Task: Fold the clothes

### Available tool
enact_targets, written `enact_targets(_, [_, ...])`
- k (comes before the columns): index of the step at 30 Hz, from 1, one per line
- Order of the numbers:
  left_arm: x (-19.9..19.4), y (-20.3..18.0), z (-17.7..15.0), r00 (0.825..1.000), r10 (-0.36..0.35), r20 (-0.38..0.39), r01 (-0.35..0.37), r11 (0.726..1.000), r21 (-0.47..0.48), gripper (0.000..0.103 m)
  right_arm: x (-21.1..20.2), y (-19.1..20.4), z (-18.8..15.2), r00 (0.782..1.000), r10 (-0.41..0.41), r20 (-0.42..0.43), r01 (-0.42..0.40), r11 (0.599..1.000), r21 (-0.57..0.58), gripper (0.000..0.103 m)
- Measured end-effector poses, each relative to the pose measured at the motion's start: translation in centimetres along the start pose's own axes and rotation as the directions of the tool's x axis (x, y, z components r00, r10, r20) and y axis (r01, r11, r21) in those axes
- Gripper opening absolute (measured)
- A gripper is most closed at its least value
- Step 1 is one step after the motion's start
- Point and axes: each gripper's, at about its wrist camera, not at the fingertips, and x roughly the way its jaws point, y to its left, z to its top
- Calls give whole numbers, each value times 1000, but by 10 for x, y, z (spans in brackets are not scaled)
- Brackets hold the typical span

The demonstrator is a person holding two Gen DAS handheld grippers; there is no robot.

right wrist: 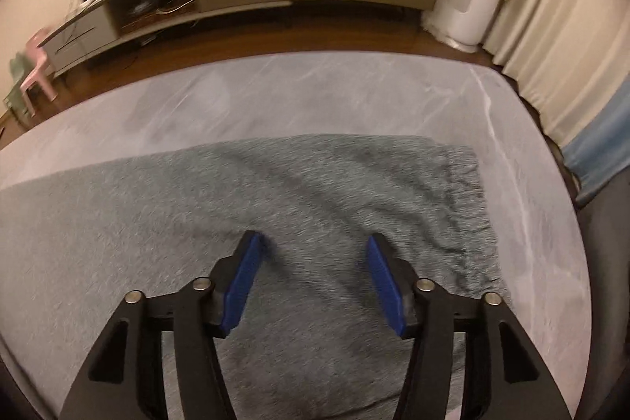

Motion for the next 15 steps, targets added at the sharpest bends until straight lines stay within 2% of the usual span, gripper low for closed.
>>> enact_targets(1, [3,-2,4,1000,8,13,-8,1000,-24,63,6,2,4,1000,1,-3,-1,1000,7,61])
enact_targets(4, [8,-9,13,998,41,38,-38,997,-60,63,7,-4,1,999,-44,-26,45,999,9,61])
enact_targets(7, [12,-8,21,1000,30,4,-29,998,-61,63,-12,-9,-15,995,-92,-45,91,996,-11,61])
enact_targets(9, [11,-3,24,1000,13,-25,-15,997,-75,60,-34,-9,-32,995,-91,-51,90,996,-22,61])
enact_targets(12, [-9,12,22,999,-31,-36,25,991,-135,58,-82,-17,-68,999,1,-53,0,1000,12,62])
enact_targets(15, [-47,22,11,997,-80,-21,77,987,-140,58,-125,-19,-122,985,131,-108,-133,991,-19,64])
